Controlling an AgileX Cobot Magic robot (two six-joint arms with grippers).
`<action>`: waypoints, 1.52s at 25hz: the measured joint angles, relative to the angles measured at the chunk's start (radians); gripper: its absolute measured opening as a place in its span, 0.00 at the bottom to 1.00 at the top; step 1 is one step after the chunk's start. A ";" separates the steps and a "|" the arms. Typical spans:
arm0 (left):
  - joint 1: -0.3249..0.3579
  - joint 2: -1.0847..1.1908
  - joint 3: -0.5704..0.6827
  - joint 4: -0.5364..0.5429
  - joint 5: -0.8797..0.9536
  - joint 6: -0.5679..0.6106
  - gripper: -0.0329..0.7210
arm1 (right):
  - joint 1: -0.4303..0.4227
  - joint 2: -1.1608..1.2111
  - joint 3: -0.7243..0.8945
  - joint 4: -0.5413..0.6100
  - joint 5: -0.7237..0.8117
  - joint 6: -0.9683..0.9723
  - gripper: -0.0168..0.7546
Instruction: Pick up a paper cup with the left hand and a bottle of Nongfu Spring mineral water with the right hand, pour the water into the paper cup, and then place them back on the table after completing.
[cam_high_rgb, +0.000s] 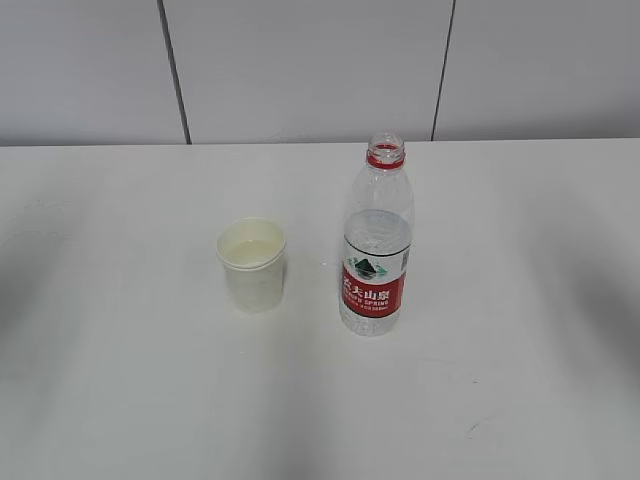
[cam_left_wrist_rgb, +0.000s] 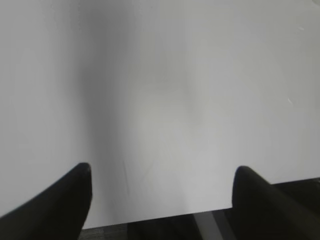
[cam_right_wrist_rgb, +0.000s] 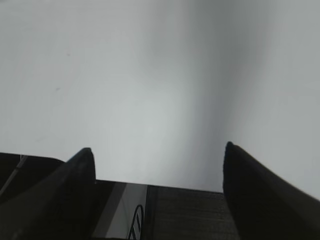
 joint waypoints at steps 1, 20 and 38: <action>0.000 -0.046 0.043 -0.010 -0.012 0.000 0.75 | 0.000 -0.040 0.030 0.000 0.002 0.000 0.78; 0.000 -0.785 0.418 -0.055 -0.007 0.000 0.75 | 0.000 -0.663 0.434 0.000 0.003 -0.004 0.78; 0.000 -1.118 0.425 -0.064 -0.020 0.000 0.68 | 0.000 -1.144 0.519 0.006 -0.072 -0.006 0.78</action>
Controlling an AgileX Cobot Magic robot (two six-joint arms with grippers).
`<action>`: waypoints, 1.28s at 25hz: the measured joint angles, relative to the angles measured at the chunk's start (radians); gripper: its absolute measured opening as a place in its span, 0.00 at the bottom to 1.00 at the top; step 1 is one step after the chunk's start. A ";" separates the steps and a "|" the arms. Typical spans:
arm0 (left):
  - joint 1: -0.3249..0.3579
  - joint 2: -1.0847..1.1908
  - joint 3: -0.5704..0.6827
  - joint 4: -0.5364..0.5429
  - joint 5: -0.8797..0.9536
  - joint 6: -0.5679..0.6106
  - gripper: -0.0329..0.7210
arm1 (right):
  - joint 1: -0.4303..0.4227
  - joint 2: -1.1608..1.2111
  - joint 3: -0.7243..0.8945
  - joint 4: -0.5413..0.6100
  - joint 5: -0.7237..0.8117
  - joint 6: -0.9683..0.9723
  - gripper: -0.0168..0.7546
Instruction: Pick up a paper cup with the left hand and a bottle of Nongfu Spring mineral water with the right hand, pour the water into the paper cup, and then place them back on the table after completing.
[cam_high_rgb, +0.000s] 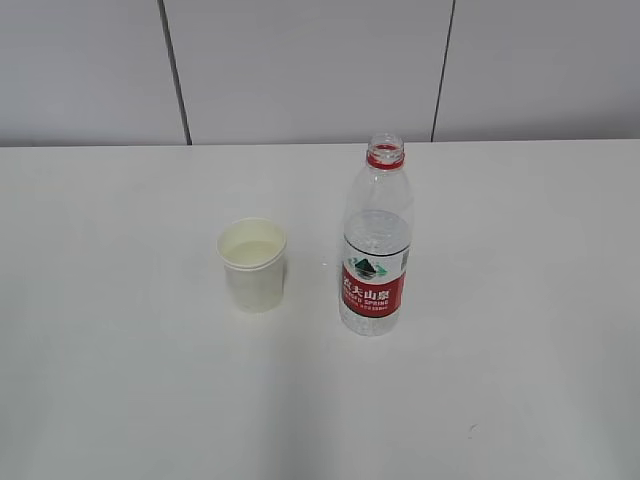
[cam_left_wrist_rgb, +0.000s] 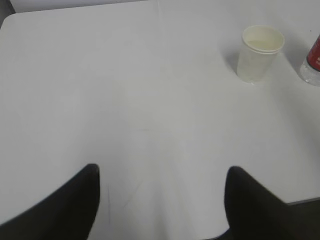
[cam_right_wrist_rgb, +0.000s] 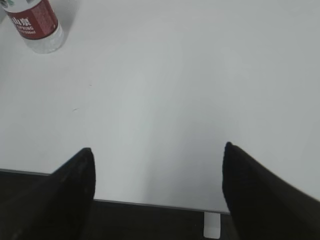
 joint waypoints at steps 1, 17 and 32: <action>0.000 0.000 0.000 -0.001 -0.001 0.000 0.68 | 0.000 -0.020 0.000 0.000 0.000 0.000 0.78; 0.000 0.000 0.034 -0.031 -0.070 0.001 0.68 | 0.000 -0.060 0.000 0.000 0.002 0.000 0.78; 0.000 0.000 0.034 -0.032 -0.070 0.001 0.68 | 0.000 -0.060 0.000 0.000 0.002 0.000 0.78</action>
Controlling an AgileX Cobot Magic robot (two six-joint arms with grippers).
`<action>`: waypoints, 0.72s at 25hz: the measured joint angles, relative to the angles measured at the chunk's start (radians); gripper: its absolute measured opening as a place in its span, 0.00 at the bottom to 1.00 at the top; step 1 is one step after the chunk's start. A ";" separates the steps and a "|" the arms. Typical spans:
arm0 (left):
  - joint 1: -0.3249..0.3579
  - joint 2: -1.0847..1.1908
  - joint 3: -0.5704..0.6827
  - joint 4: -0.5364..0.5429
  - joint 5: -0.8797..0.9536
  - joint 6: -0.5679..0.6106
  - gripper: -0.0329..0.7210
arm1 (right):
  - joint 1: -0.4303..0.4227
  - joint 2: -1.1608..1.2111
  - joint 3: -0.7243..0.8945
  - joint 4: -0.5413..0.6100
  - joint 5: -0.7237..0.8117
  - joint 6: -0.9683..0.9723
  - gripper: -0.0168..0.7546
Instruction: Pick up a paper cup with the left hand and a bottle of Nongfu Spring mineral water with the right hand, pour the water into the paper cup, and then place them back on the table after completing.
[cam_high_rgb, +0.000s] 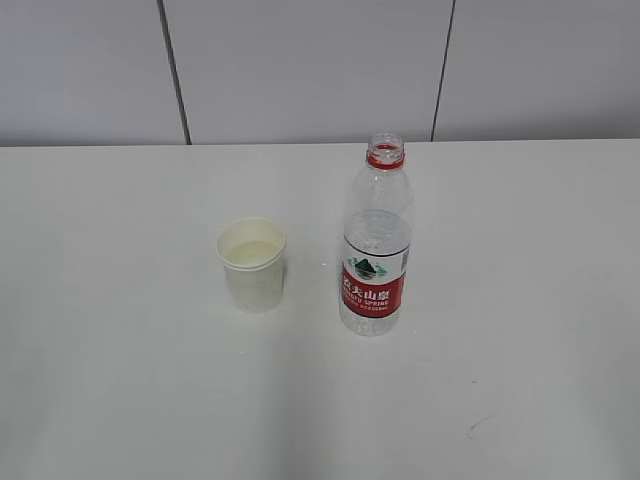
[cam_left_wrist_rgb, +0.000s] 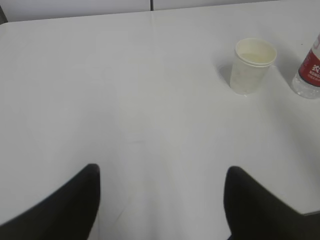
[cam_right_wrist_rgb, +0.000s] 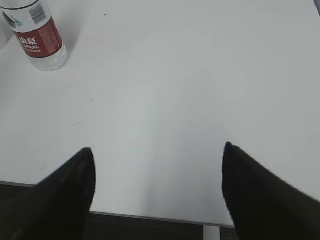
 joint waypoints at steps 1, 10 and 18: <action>0.000 0.000 0.000 0.000 0.000 0.000 0.68 | 0.000 0.000 0.000 0.000 -0.002 0.000 0.78; 0.000 0.000 0.000 0.000 0.000 0.001 0.68 | 0.000 0.000 0.000 0.000 -0.002 0.000 0.78; 0.000 0.000 0.000 0.000 -0.001 0.001 0.68 | 0.000 0.000 0.000 0.000 -0.002 0.000 0.78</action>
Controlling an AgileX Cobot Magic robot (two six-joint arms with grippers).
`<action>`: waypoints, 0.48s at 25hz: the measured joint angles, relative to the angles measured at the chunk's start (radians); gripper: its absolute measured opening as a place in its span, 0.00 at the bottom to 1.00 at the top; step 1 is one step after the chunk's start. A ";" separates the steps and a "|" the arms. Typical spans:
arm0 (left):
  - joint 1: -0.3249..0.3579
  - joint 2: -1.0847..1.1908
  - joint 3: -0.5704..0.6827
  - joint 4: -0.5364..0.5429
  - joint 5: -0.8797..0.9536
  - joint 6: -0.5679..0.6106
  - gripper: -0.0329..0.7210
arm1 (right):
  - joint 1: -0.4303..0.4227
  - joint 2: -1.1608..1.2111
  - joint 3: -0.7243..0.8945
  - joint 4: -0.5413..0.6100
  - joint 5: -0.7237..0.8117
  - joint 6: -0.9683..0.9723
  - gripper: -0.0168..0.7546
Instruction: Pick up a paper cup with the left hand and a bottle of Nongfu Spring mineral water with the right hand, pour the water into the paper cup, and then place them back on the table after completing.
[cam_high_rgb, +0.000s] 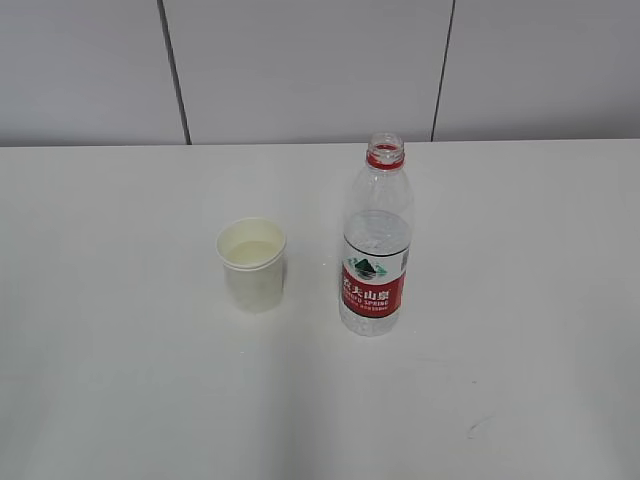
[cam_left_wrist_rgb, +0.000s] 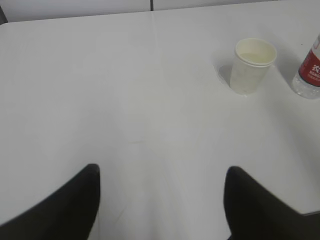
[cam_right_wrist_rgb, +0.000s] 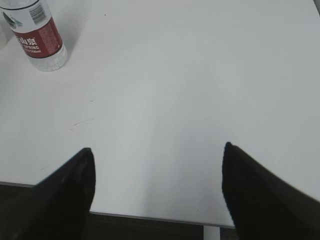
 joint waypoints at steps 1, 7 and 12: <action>0.000 0.000 0.000 0.000 0.000 0.000 0.68 | 0.000 0.000 0.000 0.000 0.000 0.000 0.78; 0.000 0.000 0.000 0.000 0.000 0.000 0.68 | 0.000 0.000 0.000 0.000 0.000 0.000 0.78; 0.000 0.000 0.000 0.000 0.000 0.000 0.67 | 0.000 0.000 0.000 0.000 0.000 0.000 0.78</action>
